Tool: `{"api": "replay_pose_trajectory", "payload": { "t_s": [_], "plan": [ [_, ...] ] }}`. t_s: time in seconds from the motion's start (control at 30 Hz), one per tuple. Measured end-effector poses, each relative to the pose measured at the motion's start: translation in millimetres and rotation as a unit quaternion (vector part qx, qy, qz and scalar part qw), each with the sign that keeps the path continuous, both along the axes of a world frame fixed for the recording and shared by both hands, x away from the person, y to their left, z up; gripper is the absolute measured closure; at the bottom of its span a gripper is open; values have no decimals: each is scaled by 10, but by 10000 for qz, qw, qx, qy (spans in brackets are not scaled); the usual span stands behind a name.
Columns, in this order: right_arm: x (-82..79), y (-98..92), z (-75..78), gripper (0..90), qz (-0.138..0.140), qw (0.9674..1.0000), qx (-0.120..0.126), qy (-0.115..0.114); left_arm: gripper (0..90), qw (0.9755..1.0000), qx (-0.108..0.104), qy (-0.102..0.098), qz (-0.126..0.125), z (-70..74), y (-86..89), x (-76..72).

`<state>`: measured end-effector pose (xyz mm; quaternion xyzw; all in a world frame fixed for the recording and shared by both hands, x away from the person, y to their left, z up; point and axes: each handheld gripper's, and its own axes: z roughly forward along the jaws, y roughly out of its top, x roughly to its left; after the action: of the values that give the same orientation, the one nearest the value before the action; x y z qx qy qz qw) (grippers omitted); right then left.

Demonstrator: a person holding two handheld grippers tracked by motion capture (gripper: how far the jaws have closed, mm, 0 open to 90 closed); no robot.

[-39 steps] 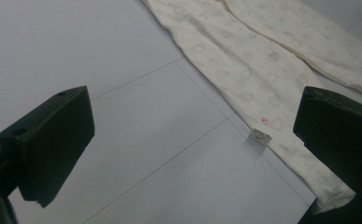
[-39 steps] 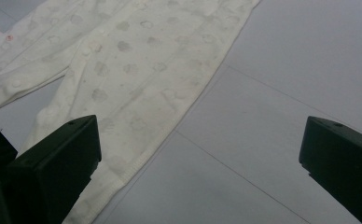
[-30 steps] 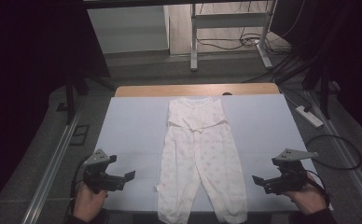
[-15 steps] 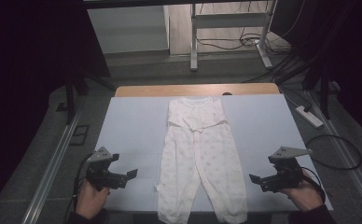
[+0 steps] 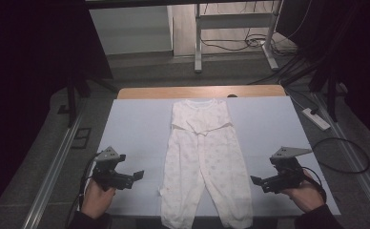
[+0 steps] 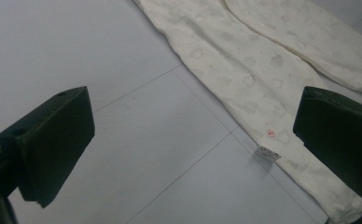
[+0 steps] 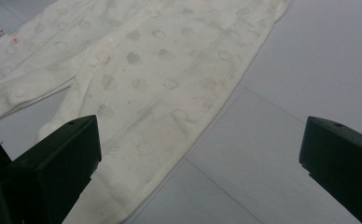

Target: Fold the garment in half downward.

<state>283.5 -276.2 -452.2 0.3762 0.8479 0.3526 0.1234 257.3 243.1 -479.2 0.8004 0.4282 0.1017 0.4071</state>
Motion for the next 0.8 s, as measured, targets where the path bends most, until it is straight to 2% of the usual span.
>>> {"api": "replay_pose_trajectory", "payload": {
  "t_s": [0.5,0.8],
  "plan": [
    [157,91,12,0,15,10000,-60,7,0,9999,-43,15,-134,-5,-53,200],
    [314,129,-4,0,83,10000,45,-32,0,9999,-84,0,-145,-7,-100,337]
  ]
}}
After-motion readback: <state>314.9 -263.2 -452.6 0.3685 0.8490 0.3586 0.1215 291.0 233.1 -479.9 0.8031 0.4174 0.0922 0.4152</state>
